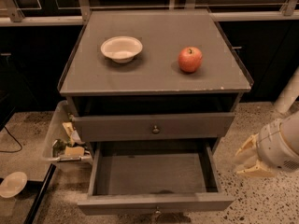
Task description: Close middle drawer
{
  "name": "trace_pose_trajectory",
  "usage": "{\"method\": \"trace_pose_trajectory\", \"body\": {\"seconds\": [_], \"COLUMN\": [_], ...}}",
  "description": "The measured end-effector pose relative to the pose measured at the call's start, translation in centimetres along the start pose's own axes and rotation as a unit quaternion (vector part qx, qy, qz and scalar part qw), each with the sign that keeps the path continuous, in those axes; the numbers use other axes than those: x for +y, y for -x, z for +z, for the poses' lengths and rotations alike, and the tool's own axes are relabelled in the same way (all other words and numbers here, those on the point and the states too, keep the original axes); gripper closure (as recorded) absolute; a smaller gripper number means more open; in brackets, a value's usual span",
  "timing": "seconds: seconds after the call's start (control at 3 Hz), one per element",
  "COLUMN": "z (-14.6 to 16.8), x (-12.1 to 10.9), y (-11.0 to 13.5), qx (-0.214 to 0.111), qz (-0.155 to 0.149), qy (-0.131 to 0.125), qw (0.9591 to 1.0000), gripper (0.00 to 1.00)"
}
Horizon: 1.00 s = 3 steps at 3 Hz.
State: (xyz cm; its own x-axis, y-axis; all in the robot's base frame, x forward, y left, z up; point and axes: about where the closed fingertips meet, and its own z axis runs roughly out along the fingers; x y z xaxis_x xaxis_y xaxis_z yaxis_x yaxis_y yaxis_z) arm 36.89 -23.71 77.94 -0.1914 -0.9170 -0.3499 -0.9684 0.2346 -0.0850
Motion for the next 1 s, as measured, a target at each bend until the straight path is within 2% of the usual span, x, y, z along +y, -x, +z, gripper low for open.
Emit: {"method": "trace_pose_trajectory", "body": {"seconds": [0.33, 0.67, 1.0], "z": [0.3, 0.3, 2.8], "x": [0.0, 0.1, 0.5], "y": [0.2, 0.2, -0.5], "qx": [-0.01, -0.009, -0.032], "qz": [-0.003, -0.003, 0.008], "qy": [0.002, 0.002, 0.006], "qw": [0.9999, 1.0, 0.9994], "gripper": [0.87, 1.0, 1.0]}}
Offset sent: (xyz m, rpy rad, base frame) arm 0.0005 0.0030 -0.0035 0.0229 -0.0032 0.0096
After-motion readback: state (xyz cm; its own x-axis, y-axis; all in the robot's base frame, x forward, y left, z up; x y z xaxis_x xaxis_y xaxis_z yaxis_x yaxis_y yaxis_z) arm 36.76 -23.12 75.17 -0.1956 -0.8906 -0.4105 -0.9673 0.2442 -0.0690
